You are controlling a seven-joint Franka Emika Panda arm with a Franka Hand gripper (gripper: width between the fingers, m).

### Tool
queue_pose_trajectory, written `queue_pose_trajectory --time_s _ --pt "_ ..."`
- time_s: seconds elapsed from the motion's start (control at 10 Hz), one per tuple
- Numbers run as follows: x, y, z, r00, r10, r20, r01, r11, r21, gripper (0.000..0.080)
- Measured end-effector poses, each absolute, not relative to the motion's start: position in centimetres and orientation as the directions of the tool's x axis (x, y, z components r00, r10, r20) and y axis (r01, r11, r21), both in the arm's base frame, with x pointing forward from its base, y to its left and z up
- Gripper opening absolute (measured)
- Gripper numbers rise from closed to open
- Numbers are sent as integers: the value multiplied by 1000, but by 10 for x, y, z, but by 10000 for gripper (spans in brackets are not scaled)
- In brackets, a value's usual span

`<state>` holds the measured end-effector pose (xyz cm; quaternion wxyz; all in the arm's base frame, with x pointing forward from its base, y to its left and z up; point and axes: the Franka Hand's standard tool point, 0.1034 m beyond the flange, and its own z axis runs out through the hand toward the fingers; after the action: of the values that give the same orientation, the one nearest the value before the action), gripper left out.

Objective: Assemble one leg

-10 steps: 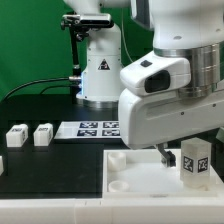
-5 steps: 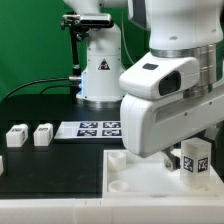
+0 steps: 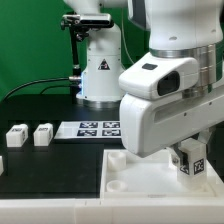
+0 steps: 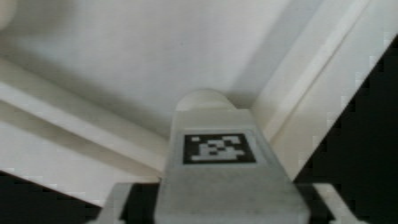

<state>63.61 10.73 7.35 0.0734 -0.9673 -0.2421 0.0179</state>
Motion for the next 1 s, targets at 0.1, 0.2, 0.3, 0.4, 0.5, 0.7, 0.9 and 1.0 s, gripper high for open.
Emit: queue_pose_trajectory --time_s 0.1,0.2,0.3,0.4,0.5,0.7,0.9,1.0 --pt "636 107 73 881 474 1 469 -871 -151 291" --pt "637 109 74 922 386 -6 381 -912 -154 291" --pt "636 111 73 975 221 -28 215 -966 -146 291" --pt "636 111 73 994 98 -45 91 -986 -140 291" --pt "636 111 73 995 -68 -69 -77 -988 -131 291" --pt "636 111 72 948 -302 -98 -312 -943 -112 291" --pt "637 111 72 808 -575 -126 -586 -807 -77 291" --pt "636 112 72 739 -661 -131 -671 -739 -60 291"
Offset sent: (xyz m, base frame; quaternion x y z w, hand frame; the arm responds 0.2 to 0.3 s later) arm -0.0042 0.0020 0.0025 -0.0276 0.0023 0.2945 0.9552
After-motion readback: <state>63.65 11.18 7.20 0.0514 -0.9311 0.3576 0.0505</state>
